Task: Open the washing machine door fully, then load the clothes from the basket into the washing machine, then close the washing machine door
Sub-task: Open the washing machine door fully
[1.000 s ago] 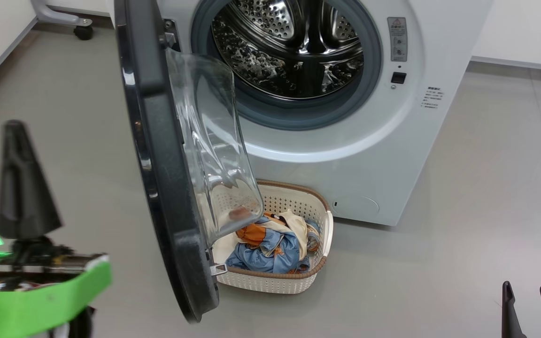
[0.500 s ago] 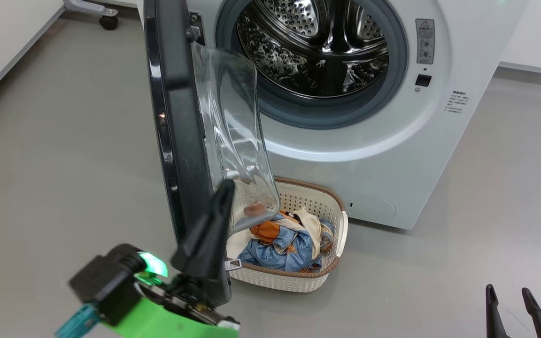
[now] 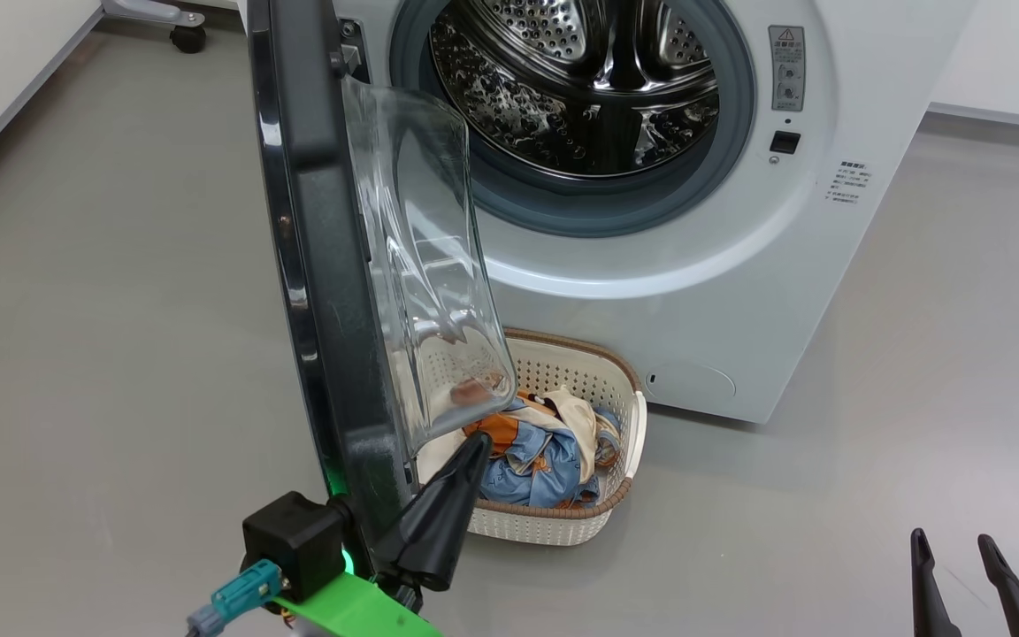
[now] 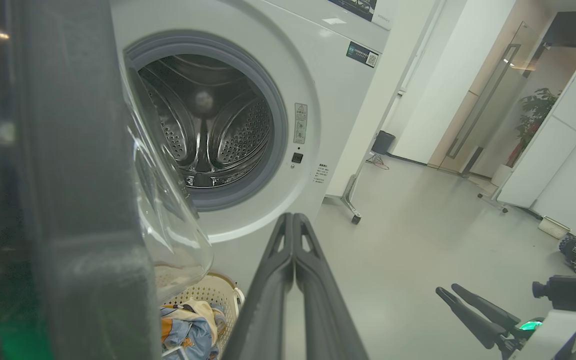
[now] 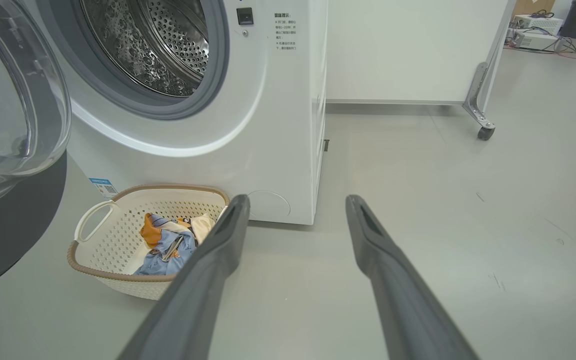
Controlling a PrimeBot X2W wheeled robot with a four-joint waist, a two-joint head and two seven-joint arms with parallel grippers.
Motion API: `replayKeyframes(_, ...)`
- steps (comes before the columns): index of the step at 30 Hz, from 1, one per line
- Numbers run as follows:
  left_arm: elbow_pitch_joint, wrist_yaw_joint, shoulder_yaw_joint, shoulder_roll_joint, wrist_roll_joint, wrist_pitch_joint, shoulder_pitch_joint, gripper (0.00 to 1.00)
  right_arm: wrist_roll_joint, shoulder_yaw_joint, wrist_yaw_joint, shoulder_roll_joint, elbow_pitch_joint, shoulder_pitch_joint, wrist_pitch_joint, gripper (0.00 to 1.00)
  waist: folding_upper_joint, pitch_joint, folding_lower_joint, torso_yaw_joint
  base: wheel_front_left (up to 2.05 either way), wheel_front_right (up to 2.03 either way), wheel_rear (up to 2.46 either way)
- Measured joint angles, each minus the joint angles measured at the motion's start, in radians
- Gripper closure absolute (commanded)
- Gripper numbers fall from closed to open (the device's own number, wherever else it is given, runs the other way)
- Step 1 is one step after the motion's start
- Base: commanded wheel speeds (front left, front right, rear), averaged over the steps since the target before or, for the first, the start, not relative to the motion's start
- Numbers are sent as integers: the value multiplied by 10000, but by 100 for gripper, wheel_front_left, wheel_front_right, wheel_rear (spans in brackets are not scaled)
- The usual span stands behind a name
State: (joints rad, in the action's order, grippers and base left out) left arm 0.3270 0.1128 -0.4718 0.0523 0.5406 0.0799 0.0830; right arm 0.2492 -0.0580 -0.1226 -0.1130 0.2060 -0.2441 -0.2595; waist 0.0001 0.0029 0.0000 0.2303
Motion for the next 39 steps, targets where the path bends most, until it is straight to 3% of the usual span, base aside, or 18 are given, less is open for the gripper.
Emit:
replayKeyframes(12,-433,-522,268,0,-817,205,-44,100,61,-163,0,-58,50,0,0,0,0,63,0,7,0,0,0)
replayKeyframes(26,-817,-1135,474,-2,-1124,213,-147,100,132,-159,0,61,-4,-1,0,0,0,146,0,612,0,0,0)
replayKeyframes(39,-941,-1590,844,-33,-1191,-36,-303,100,339,-178,0,-232,318,122,0,0,0,358,0,1183,0,0,0)
